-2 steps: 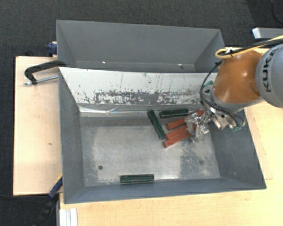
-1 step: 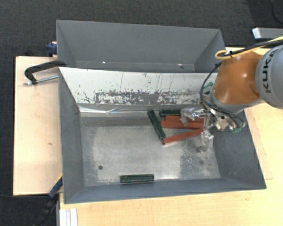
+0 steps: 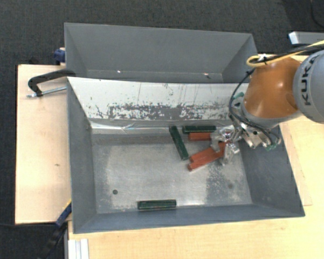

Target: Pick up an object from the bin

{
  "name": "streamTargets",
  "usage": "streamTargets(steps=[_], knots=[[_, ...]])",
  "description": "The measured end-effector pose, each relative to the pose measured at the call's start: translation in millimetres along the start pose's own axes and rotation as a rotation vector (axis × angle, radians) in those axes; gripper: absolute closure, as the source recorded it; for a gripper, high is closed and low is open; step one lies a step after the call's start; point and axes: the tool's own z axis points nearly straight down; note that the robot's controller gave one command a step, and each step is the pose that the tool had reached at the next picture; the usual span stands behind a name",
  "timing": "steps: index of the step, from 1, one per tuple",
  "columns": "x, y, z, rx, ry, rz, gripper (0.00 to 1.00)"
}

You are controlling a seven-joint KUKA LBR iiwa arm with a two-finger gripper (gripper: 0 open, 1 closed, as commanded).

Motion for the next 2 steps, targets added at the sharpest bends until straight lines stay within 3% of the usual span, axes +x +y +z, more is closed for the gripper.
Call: streamTargets(steps=[1,2], knots=[[0.0,0,0,0.000,0.000,0.000,1.00],[-14.7,-4,-145,-0.002,0.004,-0.036,1.00]])
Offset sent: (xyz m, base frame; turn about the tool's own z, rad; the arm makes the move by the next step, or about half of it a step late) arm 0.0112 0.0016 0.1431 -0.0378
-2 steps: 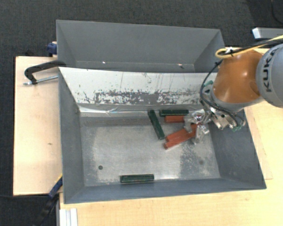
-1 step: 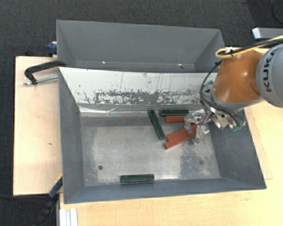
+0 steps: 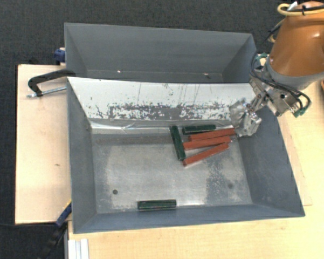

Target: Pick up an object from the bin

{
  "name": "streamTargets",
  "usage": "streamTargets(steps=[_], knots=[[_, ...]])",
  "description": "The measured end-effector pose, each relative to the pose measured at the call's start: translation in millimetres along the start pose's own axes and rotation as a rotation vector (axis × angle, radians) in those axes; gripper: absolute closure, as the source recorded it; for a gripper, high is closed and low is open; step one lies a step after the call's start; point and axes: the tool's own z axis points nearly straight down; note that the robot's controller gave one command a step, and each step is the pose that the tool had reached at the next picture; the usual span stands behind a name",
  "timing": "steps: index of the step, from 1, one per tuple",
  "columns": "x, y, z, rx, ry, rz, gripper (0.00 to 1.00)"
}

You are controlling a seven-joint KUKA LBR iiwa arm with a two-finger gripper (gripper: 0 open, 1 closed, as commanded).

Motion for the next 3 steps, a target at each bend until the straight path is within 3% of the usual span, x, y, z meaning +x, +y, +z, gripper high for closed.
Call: streamTargets(steps=[1,2,3], knots=[[0.3,0,1,-0.001,0.001,0.000,1.00],[26.6,54,85,-0.009,0.010,-0.231,0.00],[25.3,52,83,-0.004,0.005,-0.230,0.00]])
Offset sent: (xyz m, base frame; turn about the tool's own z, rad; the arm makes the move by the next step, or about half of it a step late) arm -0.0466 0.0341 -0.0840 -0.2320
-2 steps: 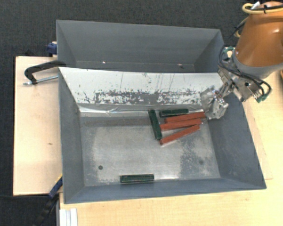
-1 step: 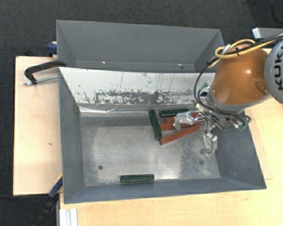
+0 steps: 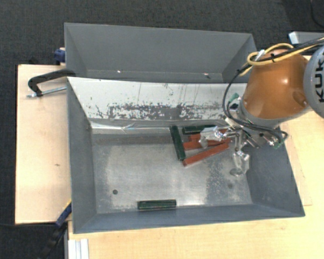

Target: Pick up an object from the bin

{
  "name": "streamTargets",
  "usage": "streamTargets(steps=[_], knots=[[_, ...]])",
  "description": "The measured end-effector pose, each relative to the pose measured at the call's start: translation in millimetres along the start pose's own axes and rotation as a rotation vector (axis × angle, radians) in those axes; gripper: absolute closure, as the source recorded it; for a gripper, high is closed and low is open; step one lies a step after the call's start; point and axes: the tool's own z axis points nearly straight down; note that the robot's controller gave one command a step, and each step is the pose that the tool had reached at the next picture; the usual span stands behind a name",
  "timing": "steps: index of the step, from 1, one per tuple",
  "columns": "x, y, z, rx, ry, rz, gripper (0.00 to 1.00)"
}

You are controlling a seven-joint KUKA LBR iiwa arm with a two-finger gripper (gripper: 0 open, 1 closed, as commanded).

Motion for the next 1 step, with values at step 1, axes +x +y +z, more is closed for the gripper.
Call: streamTargets(steps=[1], knots=[[-42.2,18.5,42.4,0.005,-0.004,0.036,0.00]])
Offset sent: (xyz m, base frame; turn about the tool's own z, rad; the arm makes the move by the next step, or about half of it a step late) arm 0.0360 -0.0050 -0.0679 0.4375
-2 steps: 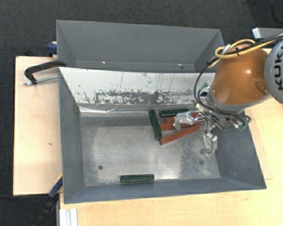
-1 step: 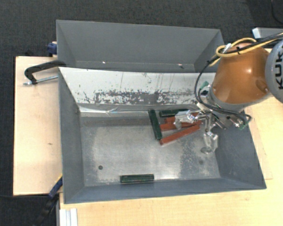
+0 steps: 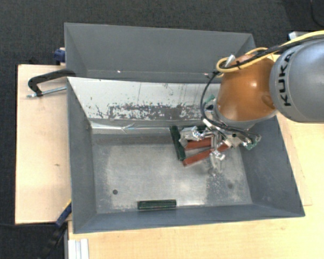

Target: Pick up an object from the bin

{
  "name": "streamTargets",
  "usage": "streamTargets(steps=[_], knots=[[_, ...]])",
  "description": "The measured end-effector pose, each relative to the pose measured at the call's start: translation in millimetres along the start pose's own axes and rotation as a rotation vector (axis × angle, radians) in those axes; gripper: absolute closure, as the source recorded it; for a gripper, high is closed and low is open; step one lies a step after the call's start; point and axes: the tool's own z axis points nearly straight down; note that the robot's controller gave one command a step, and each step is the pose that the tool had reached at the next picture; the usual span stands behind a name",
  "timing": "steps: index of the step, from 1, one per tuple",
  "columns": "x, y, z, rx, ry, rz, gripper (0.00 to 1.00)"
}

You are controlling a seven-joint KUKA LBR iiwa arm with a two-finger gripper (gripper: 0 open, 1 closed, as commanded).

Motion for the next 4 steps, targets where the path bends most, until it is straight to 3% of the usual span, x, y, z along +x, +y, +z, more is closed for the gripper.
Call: streamTargets(steps=[1,2,3,4], knots=[[10.7,-39,23,-0.020,0.008,0.395,1.00],[10.7,-39,23,-0.020,0.008,0.395,1.00],[28.2,-36,-100,-0.001,0.001,0.353,1.00],[28.2,-36,-100,-0.001,0.001,0.353,0.00]])
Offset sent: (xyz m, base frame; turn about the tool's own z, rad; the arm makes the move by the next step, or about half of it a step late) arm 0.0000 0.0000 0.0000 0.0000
